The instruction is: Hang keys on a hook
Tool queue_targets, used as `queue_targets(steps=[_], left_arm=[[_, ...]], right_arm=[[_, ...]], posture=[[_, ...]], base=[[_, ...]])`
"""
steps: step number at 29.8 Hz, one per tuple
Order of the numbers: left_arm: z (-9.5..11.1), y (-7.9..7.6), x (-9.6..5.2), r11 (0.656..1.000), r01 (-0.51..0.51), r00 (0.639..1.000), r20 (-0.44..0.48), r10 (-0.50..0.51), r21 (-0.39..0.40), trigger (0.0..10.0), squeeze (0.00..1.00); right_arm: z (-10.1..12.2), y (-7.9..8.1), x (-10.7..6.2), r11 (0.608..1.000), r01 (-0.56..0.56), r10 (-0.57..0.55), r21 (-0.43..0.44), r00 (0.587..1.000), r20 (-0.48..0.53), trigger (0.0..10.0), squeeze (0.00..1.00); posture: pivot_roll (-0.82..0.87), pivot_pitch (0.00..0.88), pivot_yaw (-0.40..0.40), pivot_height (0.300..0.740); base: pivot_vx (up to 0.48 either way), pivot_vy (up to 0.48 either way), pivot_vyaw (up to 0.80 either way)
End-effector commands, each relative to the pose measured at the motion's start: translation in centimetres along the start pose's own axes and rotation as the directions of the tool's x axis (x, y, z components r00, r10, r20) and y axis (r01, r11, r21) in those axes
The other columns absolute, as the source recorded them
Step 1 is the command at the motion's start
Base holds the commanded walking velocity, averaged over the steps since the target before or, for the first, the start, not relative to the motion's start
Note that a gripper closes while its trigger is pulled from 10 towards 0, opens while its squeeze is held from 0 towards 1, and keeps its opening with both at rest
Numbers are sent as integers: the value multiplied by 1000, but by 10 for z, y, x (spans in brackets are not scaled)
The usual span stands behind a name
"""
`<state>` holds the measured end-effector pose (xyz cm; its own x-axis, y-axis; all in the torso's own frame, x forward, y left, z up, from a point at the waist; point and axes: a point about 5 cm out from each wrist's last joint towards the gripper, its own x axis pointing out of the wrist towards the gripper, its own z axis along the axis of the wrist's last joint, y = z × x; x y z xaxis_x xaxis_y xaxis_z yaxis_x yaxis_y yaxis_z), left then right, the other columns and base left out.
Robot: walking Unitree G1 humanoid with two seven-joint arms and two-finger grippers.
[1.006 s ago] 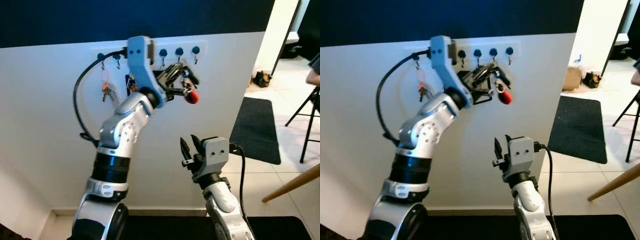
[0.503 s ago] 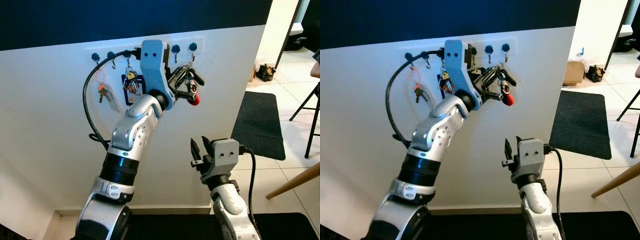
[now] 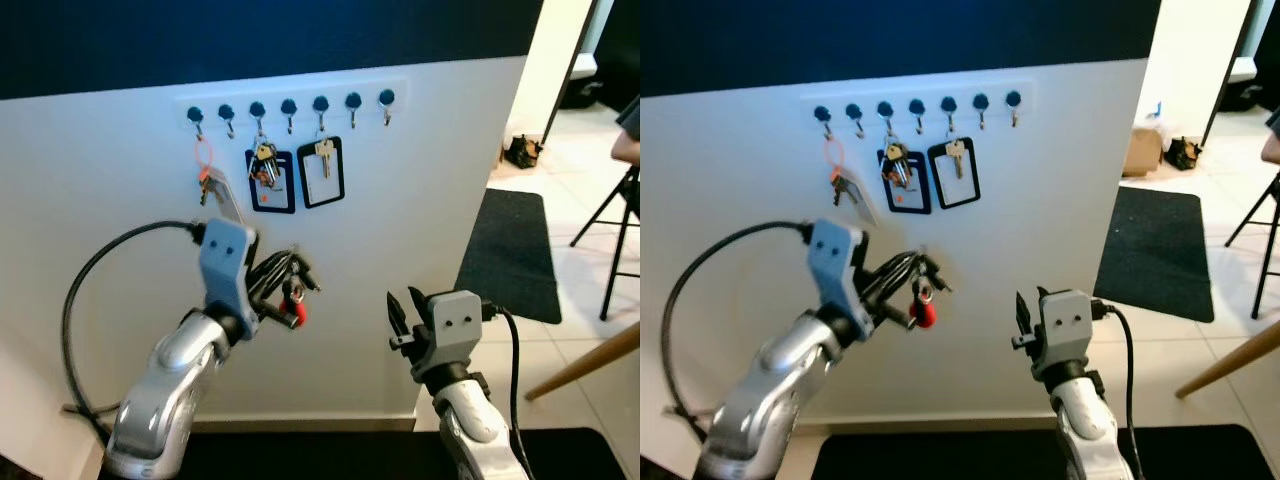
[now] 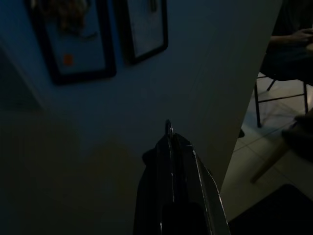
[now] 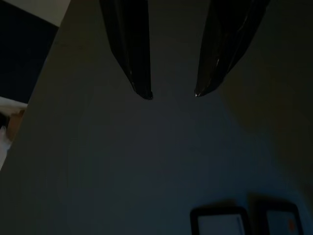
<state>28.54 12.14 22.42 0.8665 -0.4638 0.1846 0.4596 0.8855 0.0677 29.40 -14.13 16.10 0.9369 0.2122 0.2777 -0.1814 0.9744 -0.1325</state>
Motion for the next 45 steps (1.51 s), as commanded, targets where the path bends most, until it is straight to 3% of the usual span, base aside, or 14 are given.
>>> queue_targets(steps=[1, 7, 11, 17, 26, 45], left_arm=[[8, -3, -5, 999, 7, 1000, 17, -8, 50, 10000, 0], [17, -9, 1, 998, 51, 998, 41, -53, 46, 10000, 0], [20, -11, 3, 997, 63, 996, 52, -65, 45, 10000, 0], [17, -13, 5, 997, 59, 997, 46, -61, 43, 10000, 0], [8, -2, 4, 998, -45, 999, 7, 45, 33, 10000, 0], [5, 7, 4, 992, -109, 994, -16, 110, 57, 10000, 0]], right_arm=[[3, 4, 5, 999, -43, 43, 15, 999, 15, 10000, 0], [32, 21, 17, 977, -196, 187, 79, 976, 112, 10000, 0], [35, 22, 17, 977, -199, 189, 78, 974, 121, 10000, 0], [29, 20, 14, 982, -168, 160, 83, 982, 100, 10000, 0], [18, 21, 2, 984, -147, 143, 97, 989, 45, 10000, 0], [18, 24, 3, 984, -148, 144, 103, 989, 42, 10000, 0]], posture=[[55, 127, 70, 740], [44, 119, 66, 740], [44, 119, 66, 740], [33, 126, 81, 740], [34, 137, 89, 740], [44, 144, 86, 740]], base=[[0, 0, 0], [0, 0, 0], [0, 0, 0], [0, 0, 0], [0, 0, 0], [0, -450, 0]])
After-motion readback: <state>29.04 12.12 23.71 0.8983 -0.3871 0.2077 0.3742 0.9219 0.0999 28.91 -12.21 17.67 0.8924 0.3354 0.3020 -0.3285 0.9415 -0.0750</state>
